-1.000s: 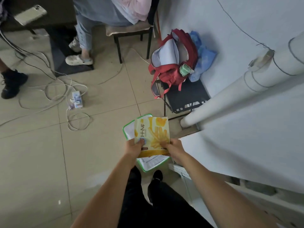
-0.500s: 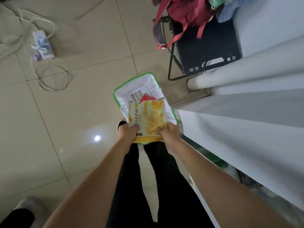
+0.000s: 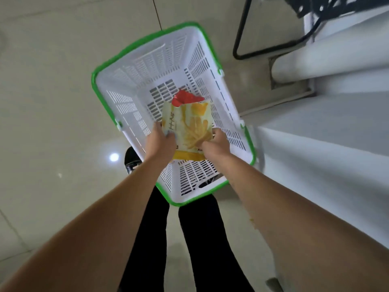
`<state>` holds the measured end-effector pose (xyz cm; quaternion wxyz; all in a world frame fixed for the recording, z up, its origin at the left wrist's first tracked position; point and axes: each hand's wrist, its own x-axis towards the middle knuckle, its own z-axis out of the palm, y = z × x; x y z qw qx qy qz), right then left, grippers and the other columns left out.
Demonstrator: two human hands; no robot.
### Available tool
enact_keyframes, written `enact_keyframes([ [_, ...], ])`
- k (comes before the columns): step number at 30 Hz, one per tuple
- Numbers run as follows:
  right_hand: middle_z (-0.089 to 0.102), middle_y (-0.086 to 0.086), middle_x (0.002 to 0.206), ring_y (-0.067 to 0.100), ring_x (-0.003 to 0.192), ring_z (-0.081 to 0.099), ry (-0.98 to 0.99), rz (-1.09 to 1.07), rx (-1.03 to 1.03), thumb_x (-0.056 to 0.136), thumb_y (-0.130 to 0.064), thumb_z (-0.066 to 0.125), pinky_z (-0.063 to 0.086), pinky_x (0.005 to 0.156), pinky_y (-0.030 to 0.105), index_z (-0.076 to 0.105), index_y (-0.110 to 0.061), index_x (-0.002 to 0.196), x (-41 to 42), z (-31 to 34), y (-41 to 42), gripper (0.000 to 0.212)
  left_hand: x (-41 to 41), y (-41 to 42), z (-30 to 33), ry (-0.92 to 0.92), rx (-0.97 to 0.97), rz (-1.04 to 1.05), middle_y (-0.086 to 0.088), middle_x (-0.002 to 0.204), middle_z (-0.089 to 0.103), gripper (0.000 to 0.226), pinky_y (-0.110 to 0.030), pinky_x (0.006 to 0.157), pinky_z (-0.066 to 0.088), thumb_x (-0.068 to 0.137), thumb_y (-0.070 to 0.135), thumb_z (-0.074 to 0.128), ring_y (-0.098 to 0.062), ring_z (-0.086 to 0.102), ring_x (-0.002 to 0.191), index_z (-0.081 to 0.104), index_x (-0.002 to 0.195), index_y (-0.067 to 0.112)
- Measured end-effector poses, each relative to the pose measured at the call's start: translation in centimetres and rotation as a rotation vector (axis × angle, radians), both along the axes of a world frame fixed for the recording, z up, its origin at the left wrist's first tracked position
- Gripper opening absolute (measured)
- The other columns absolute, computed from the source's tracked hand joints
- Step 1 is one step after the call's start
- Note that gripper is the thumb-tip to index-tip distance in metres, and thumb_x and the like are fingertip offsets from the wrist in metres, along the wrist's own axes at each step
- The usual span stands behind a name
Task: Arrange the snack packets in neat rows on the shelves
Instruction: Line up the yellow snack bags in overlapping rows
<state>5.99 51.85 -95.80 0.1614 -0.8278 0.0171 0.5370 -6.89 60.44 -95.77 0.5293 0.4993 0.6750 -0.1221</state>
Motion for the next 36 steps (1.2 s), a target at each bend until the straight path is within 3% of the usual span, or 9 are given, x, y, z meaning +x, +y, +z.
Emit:
enact_keyframes([
  [2,0.062,-0.003,0.119,0.021,0.112,0.064,-0.005,0.005,0.002,0.095,-0.010,0.071,0.046,0.066,0.017,0.053,-0.022,0.135,-0.1,-2.2,-0.4,0.046,-0.2,-0.6,-1.9,-0.019,0.024,-0.052,0.000,0.107,0.056,0.034,-0.029,0.060,0.051,0.104,0.013,0.052,-0.021,0.062,0.087,0.045,0.137,0.014],
  [5,0.053,0.003,0.146,0.023,0.133,0.053,0.014,0.018,-0.021,0.094,-0.009,0.071,0.048,0.095,0.029,0.028,-0.018,0.161,-0.3,-3.2,-1.1,0.080,-1.1,-0.8,-3.1,0.013,0.077,-0.211,-0.011,0.143,0.041,0.063,-0.048,0.098,0.051,0.104,0.017,0.054,-0.033,0.050,0.126,0.023,0.159,0.019],
  [7,0.034,0.007,0.165,0.028,0.151,0.036,-0.013,0.057,-0.016,0.094,-0.009,0.069,0.038,0.119,0.042,0.015,-0.016,0.166,-0.3,-2.6,-1.6,0.090,-1.7,-0.4,-2.8,0.034,0.067,-0.293,-0.014,0.153,0.033,0.071,-0.053,0.108,0.041,0.102,0.015,0.055,-0.037,0.042,0.137,0.016,0.162,0.016],
  [8,0.031,0.010,0.167,0.029,0.154,0.032,-0.026,0.088,-0.006,0.094,-0.009,0.067,0.033,0.123,0.047,0.016,-0.015,0.166,-0.2,-2.1,-1.8,0.089,-1.9,-0.1,-2.3,0.033,0.063,-0.330,-0.014,0.154,0.032,0.070,-0.052,0.109,0.040,0.103,0.016,0.055,-0.037,0.042,0.138,0.017,0.163,0.016],
  [14,0.033,0.005,0.157,0.026,0.141,0.041,-0.415,0.505,0.217,0.098,-0.021,0.065,0.048,0.110,0.046,0.037,-0.015,0.153,0.3,3.8,0.1,0.062,-0.5,3.9,2.9,-0.080,0.198,-0.631,-0.007,0.163,0.032,0.063,-0.049,0.118,0.037,0.106,0.027,0.054,-0.029,0.039,0.145,0.026,0.162,0.019],
  [19,0.030,0.008,0.163,0.031,0.147,0.034,-0.559,0.691,0.210,0.099,-0.039,0.061,0.039,0.118,0.049,0.033,-0.020,0.154,2.4,10.9,2.9,0.065,2.9,8.3,11.0,-0.106,0.355,-0.877,-0.004,0.163,0.033,0.060,-0.043,0.119,0.032,0.107,0.038,0.051,-0.027,0.040,0.145,0.030,0.161,0.021],
  [30,0.029,0.008,0.166,0.026,0.153,0.024,-0.700,0.418,0.277,0.104,-0.050,0.048,0.028,0.121,0.046,0.032,-0.019,0.158,5.3,37.3,5.5,0.064,5.5,12.7,36.9,-0.216,0.546,-1.003,-0.004,0.155,0.046,0.049,-0.043,0.117,0.030,0.107,0.037,0.051,-0.030,0.044,0.141,0.047,0.153,0.020],
  [33,0.031,0.007,0.164,0.028,0.150,0.029,-0.773,0.356,0.296,0.104,-0.050,0.049,0.032,0.119,0.047,0.033,-0.018,0.157,5.4,45.2,4.4,0.064,7.0,12.8,44.9,-0.277,0.611,-1.013,-0.003,0.154,0.047,0.052,-0.044,0.118,0.030,0.105,0.045,0.040,-0.029,0.044,0.141,0.049,0.151,0.022],
  [36,0.033,0.006,0.162,0.025,0.147,0.037,-0.807,0.215,0.283,0.105,-0.052,0.048,0.038,0.117,0.044,0.033,-0.020,0.157,4.2,50.8,2.4,0.064,9.1,11.8,50.9,-0.351,0.650,-1.164,-0.002,0.158,0.042,0.046,-0.041,0.120,0.025,0.109,0.038,0.041,-0.024,0.039,0.144,0.046,0.152,0.024],
])
